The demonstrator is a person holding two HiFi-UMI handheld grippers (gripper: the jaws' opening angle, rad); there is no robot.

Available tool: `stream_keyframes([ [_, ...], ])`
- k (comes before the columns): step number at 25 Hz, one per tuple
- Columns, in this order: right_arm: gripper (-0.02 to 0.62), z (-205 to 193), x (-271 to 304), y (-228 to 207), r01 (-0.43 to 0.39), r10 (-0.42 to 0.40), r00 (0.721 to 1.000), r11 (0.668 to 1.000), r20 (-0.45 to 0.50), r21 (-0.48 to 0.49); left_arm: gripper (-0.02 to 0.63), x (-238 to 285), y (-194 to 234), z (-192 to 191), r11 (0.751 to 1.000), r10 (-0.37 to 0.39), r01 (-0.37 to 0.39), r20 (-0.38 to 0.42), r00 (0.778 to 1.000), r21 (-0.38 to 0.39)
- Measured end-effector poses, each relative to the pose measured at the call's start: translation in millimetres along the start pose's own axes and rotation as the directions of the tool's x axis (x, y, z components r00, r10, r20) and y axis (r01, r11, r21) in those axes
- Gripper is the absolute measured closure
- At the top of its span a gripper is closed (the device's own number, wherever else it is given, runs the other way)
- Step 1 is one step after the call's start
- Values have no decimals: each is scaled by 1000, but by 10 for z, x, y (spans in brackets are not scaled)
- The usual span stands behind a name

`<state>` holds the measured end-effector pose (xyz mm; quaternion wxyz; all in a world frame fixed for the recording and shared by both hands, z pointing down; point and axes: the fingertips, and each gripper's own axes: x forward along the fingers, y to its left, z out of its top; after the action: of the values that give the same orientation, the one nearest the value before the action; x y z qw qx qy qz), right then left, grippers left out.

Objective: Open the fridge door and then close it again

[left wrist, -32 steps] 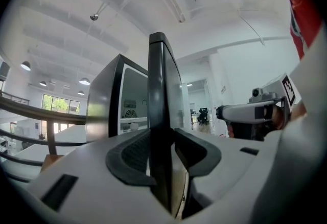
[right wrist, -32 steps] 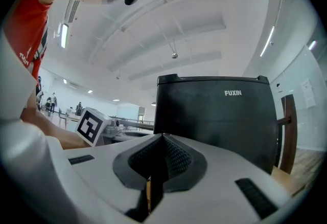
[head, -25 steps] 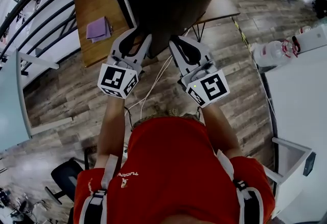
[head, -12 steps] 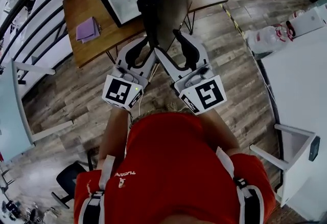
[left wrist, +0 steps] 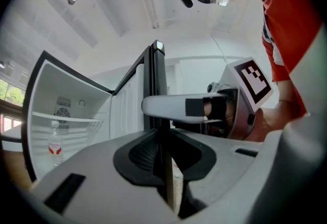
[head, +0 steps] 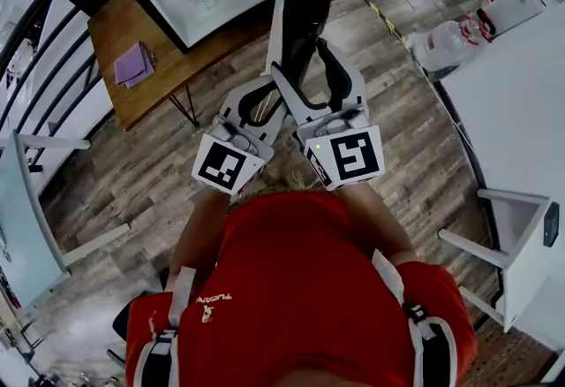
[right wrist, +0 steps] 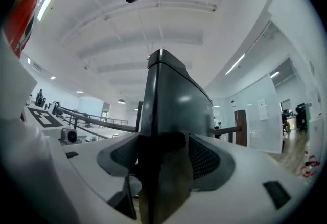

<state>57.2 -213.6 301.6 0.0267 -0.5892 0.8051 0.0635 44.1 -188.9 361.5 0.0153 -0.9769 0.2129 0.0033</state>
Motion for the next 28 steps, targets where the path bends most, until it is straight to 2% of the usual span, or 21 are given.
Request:
stream_keyframes([
  [6, 331, 26, -235, -211, 21, -21, 1000, 1000, -2, -13, 566, 107, -196, 92, 997, -76, 76, 31, 997, -18],
  [10, 351, 20, -393, -390, 21, -21, 1000, 1000, 6, 0, 589, 96, -169, 135, 996, -92, 93, 75, 993, -8],
  [21, 393, -26, -830, -1084, 26, -30, 998, 997, 59, 73, 597, -113, -35, 51, 996, -75, 78, 70, 995, -45],
  [28, 403, 0, -1064, -1459, 3, -8, 997, 998, 70, 60, 597, -238, -126, 94, 1000, 0, 1, 57, 998, -15],
])
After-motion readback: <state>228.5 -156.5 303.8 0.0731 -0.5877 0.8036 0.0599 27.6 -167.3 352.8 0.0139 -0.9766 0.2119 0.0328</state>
